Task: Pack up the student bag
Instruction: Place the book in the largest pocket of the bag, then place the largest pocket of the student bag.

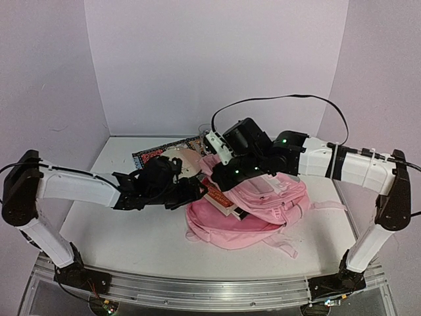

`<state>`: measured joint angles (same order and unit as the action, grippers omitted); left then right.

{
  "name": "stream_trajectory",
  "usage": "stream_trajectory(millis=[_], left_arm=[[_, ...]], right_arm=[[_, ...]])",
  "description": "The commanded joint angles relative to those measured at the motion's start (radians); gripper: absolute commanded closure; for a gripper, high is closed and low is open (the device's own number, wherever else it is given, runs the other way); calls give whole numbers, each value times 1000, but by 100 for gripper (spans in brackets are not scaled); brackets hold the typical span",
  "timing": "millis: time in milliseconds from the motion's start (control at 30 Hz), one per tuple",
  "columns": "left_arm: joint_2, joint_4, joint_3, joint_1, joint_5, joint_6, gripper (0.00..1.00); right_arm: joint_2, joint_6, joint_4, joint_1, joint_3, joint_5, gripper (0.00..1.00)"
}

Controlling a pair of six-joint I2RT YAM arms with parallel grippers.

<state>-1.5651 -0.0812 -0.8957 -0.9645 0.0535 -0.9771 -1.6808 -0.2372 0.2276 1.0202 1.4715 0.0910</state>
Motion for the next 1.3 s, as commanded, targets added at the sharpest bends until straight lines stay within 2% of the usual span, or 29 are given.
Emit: stream_trajectory(millis=[0,233,467,567,733,933,1067,1267], left_arm=[[190,120,117,0,104,-41,21],[317,176,224,0,118,-95,23],[402,176,254,-15,124,-60,25],[405,176,249,-46,137,-46,24],[366,178,205,-146,205,-10,24],[251,206,113,-261,296,-10,24],[190,215,76,-306,316,-41,24],[66,262,-53,-384,352,-1,24]], right_arm=[[-53,-24,-99,16,24,-80,100],[-154,-28,-99,64,88,-158,100],[-284,-48,-96,96,218,-201,97],[-290,-36,-85,98,251,-199,86],[-221,1,-17,86,228,-118,60],[-33,-10,36,11,3,-57,33],[102,-16,77,-55,-152,-50,22],[251,-75,143,-187,-377,-54,16]])
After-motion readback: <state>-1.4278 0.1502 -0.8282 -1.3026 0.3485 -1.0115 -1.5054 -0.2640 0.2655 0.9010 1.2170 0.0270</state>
